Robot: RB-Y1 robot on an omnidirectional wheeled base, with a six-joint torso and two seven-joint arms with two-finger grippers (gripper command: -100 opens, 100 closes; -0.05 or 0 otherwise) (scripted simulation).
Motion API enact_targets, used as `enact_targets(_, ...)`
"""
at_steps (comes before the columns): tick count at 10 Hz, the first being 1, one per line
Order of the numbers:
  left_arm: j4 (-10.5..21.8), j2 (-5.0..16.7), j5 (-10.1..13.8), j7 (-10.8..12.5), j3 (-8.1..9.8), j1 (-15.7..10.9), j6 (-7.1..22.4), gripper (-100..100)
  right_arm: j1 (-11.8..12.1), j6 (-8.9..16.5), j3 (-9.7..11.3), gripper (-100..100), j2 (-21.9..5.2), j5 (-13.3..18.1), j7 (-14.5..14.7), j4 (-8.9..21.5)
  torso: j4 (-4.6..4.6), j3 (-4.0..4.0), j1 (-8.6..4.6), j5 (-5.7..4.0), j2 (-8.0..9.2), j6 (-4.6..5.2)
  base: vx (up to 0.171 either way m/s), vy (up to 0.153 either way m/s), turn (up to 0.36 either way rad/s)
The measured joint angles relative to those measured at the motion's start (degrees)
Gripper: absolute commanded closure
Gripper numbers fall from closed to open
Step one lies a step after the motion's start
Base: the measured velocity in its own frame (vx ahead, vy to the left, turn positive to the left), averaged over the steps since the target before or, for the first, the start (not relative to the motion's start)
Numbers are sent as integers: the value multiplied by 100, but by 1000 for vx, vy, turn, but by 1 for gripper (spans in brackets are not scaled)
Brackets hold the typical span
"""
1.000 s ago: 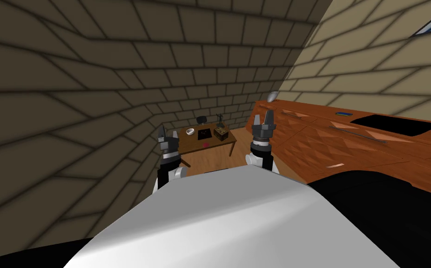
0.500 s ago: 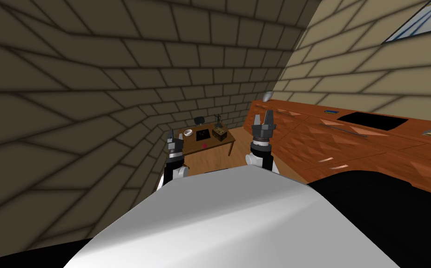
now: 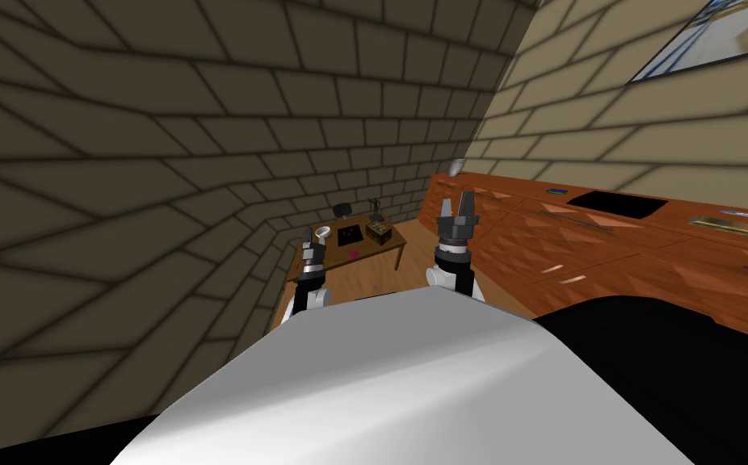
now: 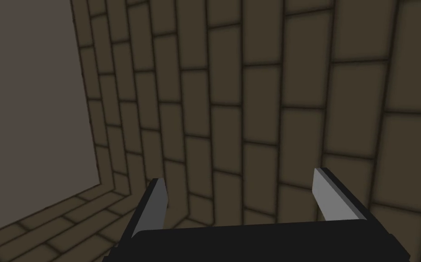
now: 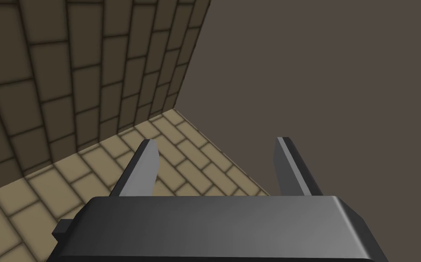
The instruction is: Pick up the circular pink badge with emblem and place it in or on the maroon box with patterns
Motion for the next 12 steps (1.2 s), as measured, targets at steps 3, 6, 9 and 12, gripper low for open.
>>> enact_targets(3,526,122,31,117,-60,-162,-119,-100,0,0,0,0,0,0,0,0,-1,-4,8,2,-6,0,24,41,-144)
enact_targets(6,965,162,28,179,-168,-238,-176,-100,1,0,0,0,0,0,0,0,-1,-3,2,1,-4,-4,21,33,-112)
enact_targets(9,1487,184,29,237,-288,-364,-283,-100,0,0,0,0,0,0,0,0,0,-1,1,0,-3,-1,15,31,-101)
enact_targets(12,2031,199,41,302,-367,-534,-359,-100,1,0,-1,0,0,0,0,0,-1,-3,1,0,-5,-4,21,32,-104)
